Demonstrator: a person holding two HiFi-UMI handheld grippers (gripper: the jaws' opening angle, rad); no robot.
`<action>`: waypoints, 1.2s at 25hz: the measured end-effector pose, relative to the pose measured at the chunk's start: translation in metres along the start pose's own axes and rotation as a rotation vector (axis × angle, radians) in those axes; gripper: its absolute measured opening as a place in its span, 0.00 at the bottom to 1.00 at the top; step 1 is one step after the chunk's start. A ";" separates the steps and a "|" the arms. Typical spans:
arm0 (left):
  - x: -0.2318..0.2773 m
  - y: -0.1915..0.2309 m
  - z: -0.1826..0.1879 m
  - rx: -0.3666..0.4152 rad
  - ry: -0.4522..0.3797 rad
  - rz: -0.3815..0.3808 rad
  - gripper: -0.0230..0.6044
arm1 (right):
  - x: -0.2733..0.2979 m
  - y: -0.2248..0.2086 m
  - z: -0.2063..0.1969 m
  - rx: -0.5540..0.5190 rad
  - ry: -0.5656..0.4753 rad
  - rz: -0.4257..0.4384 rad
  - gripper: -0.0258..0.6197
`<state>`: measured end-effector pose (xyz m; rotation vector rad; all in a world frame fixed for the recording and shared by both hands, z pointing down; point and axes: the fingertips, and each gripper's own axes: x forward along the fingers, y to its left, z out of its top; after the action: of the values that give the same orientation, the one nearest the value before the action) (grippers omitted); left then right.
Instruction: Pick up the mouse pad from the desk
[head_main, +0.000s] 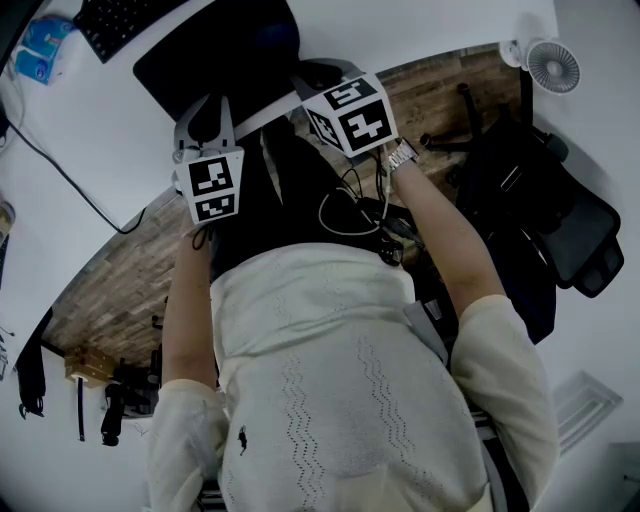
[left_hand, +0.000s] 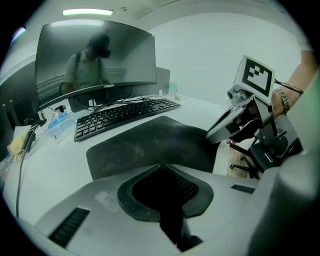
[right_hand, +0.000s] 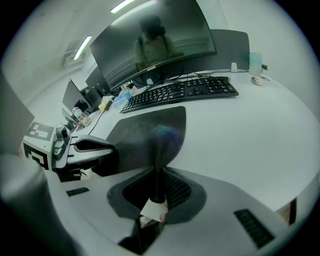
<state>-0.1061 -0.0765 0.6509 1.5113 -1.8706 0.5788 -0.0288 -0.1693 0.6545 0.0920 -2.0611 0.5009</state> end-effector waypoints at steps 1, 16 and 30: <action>0.000 0.000 0.000 0.001 -0.001 0.001 0.08 | 0.001 0.000 0.000 -0.002 0.000 -0.003 0.11; -0.001 -0.001 0.001 0.009 -0.010 0.006 0.08 | 0.000 0.001 0.001 -0.083 0.004 -0.028 0.09; -0.015 0.010 0.010 -0.057 -0.075 0.053 0.08 | -0.011 0.011 0.013 -0.142 -0.007 -0.002 0.08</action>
<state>-0.1159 -0.0712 0.6333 1.4691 -1.9723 0.4947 -0.0365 -0.1659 0.6362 0.0119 -2.0969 0.3520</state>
